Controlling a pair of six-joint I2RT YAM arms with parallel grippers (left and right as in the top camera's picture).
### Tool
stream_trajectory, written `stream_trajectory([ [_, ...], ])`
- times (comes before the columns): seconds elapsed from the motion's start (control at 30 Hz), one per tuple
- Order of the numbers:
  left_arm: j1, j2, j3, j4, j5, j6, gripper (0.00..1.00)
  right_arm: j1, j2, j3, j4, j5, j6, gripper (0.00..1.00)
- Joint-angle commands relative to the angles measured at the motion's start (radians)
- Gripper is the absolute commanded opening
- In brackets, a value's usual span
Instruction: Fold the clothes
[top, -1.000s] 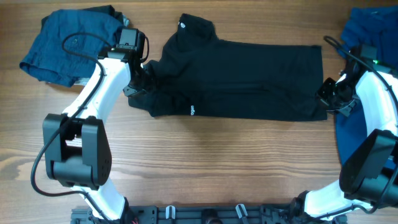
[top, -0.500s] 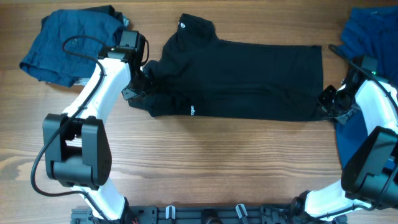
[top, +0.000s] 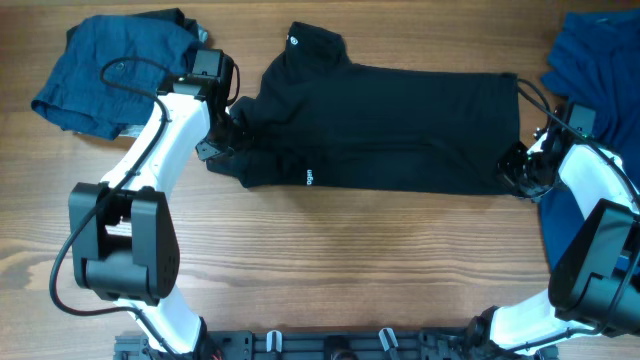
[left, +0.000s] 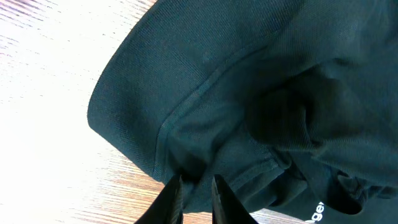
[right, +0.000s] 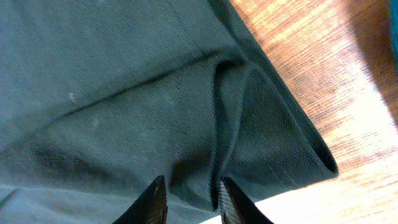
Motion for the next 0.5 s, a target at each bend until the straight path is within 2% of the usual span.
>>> stream_trajectory([
  [0.0, 0.010, 0.010, 0.001, 0.002, 0.008, 0.008, 0.16, 0.000, -0.013, -0.004, 0.012, -0.029, -0.026, 0.09],
  [0.03, 0.010, 0.010, 0.001, 0.002, 0.008, 0.008, 0.16, 0.000, -0.013, -0.004, 0.014, -0.028, -0.026, 0.04],
  [0.27, 0.010, 0.010, 0.001, -0.003, 0.008, 0.008, 0.17, 0.000, -0.013, -0.006, 0.019, -0.007, -0.021, 0.08],
  [0.33, 0.010, 0.010, 0.001, -0.002, 0.008, 0.008, 0.17, 0.000, -0.013, -0.015, 0.035, -0.012, -0.018, 0.04],
  [0.47, 0.010, 0.010, 0.001, -0.003, 0.008, 0.008, 0.17, 0.000, -0.013, -0.016, 0.084, -0.105, -0.021, 0.04],
])
